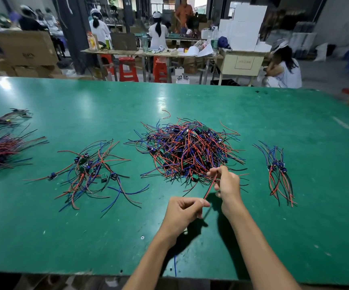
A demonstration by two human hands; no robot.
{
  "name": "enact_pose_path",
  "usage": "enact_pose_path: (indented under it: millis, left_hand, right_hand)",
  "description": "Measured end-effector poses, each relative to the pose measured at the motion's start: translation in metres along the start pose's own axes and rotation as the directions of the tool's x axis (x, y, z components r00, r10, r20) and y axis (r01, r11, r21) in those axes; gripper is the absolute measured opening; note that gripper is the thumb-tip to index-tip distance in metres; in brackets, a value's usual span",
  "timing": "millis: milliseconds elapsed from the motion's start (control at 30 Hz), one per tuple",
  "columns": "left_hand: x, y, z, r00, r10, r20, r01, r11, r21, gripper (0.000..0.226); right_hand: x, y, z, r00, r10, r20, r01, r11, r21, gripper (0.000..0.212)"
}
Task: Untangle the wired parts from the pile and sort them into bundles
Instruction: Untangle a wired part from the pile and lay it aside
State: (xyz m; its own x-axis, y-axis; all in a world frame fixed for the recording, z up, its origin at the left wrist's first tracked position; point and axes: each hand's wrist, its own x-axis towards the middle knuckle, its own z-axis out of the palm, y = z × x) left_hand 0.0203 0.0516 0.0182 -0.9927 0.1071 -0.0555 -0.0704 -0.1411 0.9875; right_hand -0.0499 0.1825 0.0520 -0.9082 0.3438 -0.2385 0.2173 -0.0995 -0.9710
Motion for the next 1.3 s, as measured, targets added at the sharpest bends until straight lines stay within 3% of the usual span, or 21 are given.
enact_pose_path:
  millis: [100, 200, 233, 300, 333, 400, 467, 533, 700, 900, 1133, 1300]
  left_hand:
    - [-0.002, 0.003, -0.003, 0.998, -0.033, 0.047, 0.031, 0.999, 0.032, 0.018]
    - [-0.002, 0.01, -0.005, 0.996, -0.086, 0.012, 0.087, 0.994, -0.059, 0.024]
    - [-0.001, 0.013, -0.006, 0.994, -0.11, -0.014, 0.107, 0.983, -0.15, 0.024]
    - [0.003, 0.02, -0.008, 0.985, -0.16, -0.066, 0.125, 0.922, -0.366, 0.022]
    - [0.005, 0.025, -0.009, 0.977, -0.187, -0.101, 0.118, 0.872, -0.476, 0.02]
    - [0.01, 0.033, -0.012, 0.95, -0.268, -0.158, 0.093, 0.728, -0.679, 0.02]
    - [0.012, 0.038, -0.014, 0.927, -0.337, -0.168, 0.077, 0.607, -0.791, 0.023]
    - [0.01, 0.039, -0.013, 0.918, -0.361, -0.166, 0.073, 0.565, -0.822, 0.023]
    - [0.004, 0.032, -0.011, 0.913, -0.369, -0.173, 0.088, 0.594, -0.8, 0.029]
    - [-0.005, 0.028, 0.0, 0.89, -0.317, -0.328, 0.064, 0.8, -0.597, 0.038]
    - [-0.009, 0.025, -0.001, 0.873, -0.21, -0.441, -0.069, 0.841, -0.536, 0.032]
    - [-0.014, 0.028, 0.001, 0.885, -0.133, -0.446, -0.12, 0.862, -0.493, 0.043]
  right_hand:
    - [-0.001, 0.005, -0.009, 0.975, 0.139, 0.172, -0.172, 0.965, 0.198, 0.021]
    - [-0.006, 0.019, -0.015, 0.948, 0.096, 0.304, -0.157, 0.971, 0.182, 0.04]
    - [-0.012, 0.024, -0.015, 0.946, 0.063, 0.319, -0.11, 0.986, 0.129, 0.042]
    - [-0.024, 0.036, -0.016, 0.941, -0.141, 0.309, 0.171, 0.983, -0.072, 0.022]
    - [-0.029, 0.043, -0.016, 0.901, -0.274, 0.337, 0.349, 0.918, -0.189, 0.015]
    - [-0.042, 0.054, -0.013, 0.78, -0.439, 0.445, 0.582, 0.77, -0.261, 0.025]
    - [-0.053, 0.057, -0.006, 0.749, -0.482, 0.454, 0.609, 0.771, -0.187, 0.029]
    - [-0.059, 0.056, 0.001, 0.774, -0.491, 0.399, 0.568, 0.817, -0.096, 0.028]
    - [-0.065, 0.054, 0.011, 0.814, -0.427, 0.394, 0.389, 0.904, 0.177, 0.018]
    - [-0.067, 0.046, 0.017, 0.911, -0.314, 0.266, 0.244, 0.933, 0.265, 0.011]
    - [-0.075, 0.045, 0.016, 0.881, -0.291, 0.373, 0.23, 0.952, 0.201, 0.023]
    - [-0.078, 0.037, 0.022, 0.906, -0.344, 0.248, 0.287, 0.928, 0.239, 0.014]
